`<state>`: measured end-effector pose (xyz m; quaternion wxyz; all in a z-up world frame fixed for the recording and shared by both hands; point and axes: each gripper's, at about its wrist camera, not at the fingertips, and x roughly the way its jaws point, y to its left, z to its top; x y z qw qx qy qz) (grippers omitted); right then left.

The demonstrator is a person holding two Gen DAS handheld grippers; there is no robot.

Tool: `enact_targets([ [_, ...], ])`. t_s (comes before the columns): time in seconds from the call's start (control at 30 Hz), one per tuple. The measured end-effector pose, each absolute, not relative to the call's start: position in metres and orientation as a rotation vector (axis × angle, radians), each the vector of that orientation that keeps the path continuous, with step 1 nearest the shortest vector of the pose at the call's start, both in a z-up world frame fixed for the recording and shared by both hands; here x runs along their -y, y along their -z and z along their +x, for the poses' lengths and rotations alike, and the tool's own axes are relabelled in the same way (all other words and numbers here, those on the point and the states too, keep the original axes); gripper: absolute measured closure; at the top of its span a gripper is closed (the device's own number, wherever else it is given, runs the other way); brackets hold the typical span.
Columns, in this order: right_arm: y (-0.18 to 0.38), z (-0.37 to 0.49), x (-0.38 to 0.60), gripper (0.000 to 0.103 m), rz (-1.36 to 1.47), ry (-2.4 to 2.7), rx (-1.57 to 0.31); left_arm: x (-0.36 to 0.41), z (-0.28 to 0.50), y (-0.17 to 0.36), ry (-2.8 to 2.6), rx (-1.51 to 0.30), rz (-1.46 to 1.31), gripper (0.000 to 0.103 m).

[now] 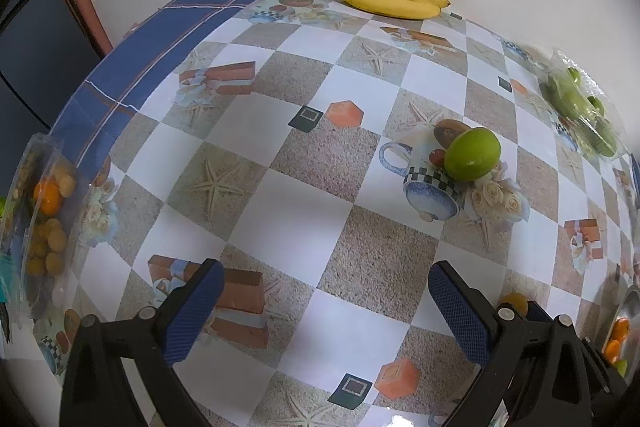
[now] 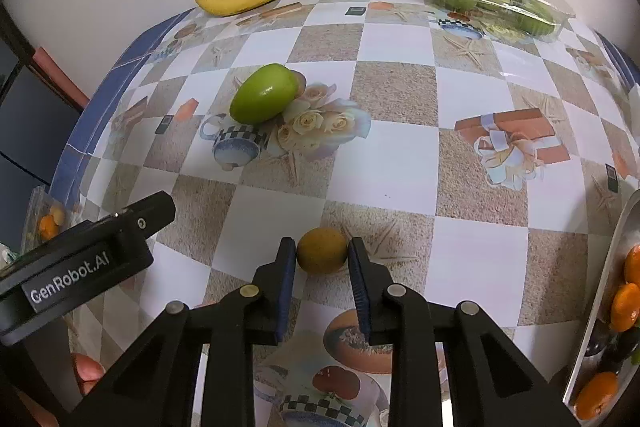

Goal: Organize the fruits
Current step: 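Move the right tool over a small brown kiwi while the left tool approaches a green fruit, then close the right tool on the kiwi while the left tool closes on the green fruit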

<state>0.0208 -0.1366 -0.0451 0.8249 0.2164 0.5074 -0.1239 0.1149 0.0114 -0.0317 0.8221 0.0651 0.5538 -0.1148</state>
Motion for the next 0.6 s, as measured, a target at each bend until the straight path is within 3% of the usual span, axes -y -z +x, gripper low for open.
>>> enact_targets([
  [0.43,0.033,0.012,0.160,0.075,0.478,0.353,-1.050,0.012,0.109,0.018,0.355,-1.122,0.136,0.000],
  [0.6,0.024,0.011,0.176,0.075,0.498,0.376,-1.020,0.030,0.113,0.017,0.388,-1.083,0.178,0.006],
])
